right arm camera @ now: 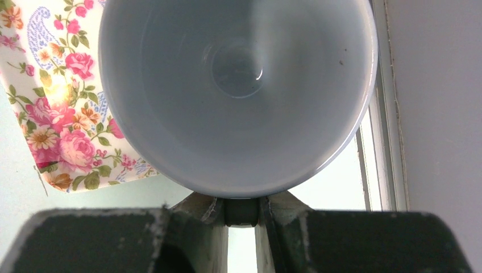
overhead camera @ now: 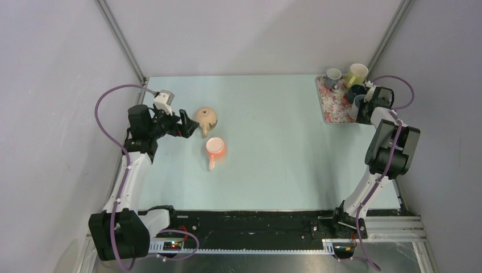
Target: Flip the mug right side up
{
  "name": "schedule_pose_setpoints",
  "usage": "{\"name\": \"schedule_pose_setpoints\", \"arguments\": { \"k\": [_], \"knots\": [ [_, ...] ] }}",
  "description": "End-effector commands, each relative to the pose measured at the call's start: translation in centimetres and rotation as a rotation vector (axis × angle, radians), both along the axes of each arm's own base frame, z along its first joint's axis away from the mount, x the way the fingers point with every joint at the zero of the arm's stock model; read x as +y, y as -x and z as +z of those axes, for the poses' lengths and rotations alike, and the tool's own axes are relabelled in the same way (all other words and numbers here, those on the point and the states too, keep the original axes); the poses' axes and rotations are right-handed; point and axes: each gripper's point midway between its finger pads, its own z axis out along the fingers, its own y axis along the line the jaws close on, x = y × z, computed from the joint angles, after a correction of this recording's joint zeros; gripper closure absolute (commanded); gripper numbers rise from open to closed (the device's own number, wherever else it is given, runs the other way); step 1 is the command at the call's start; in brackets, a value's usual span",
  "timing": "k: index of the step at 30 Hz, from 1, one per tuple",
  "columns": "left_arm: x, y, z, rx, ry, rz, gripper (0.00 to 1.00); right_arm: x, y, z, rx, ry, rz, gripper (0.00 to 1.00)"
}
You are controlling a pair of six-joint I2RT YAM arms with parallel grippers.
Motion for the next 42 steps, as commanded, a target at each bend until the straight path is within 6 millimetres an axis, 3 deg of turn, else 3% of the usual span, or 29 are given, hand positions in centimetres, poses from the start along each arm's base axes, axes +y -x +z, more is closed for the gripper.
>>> {"name": "schedule_pose_setpoints", "arguments": {
  "k": [1,9,12,15,21,26,34,37,42],
  "knots": [
    [0.4,-0.1,0.5,-0.042,-0.024,0.0,0.0,-1.6,-2.6,3.2,-0.102,0.057,-0.012,1.0],
    [0.3,0.0,0.6,-0.044,-0.021,-0.001,0.0,-1.8,-2.6,2.3,-0.071,0.052,-0.019,0.85],
    [0.3,0.1,0.7,-0.046,-0.022,-0.001,0.0,-1.9,-2.3,2.3,-0.057,0.054,-0.028,0.64],
    [0.4,0.1,0.8,-0.053,-0.027,0.004,0.0,-2.1,-2.0,3.3,-0.063,0.059,-0.038,0.46],
    [0.7,0.1,0.5,-0.056,-0.051,0.009,0.0,-1.3,-0.1,6.5,-0.081,-0.003,-0.048,0.35],
    [0.7,0.1,-0.4,-0.032,-0.1,-0.006,0.0,2.0,2.1,11.5,-0.148,-0.079,-0.013,0.33],
    [-2.3,0.8,-4.0,0.056,-0.273,-0.085,0.0,11.0,4.6,17.9,-0.29,-0.058,0.157,0.32],
    [-3.6,0.9,-4.9,0.102,-0.337,-0.093,0.0,14.6,4.9,18.8,-0.313,-0.068,0.237,0.32],
    [-5.6,0.7,-6.4,0.181,-0.398,-0.102,0.0,17.3,5.1,18.4,-0.307,-0.081,0.295,0.32]
  ]
}}
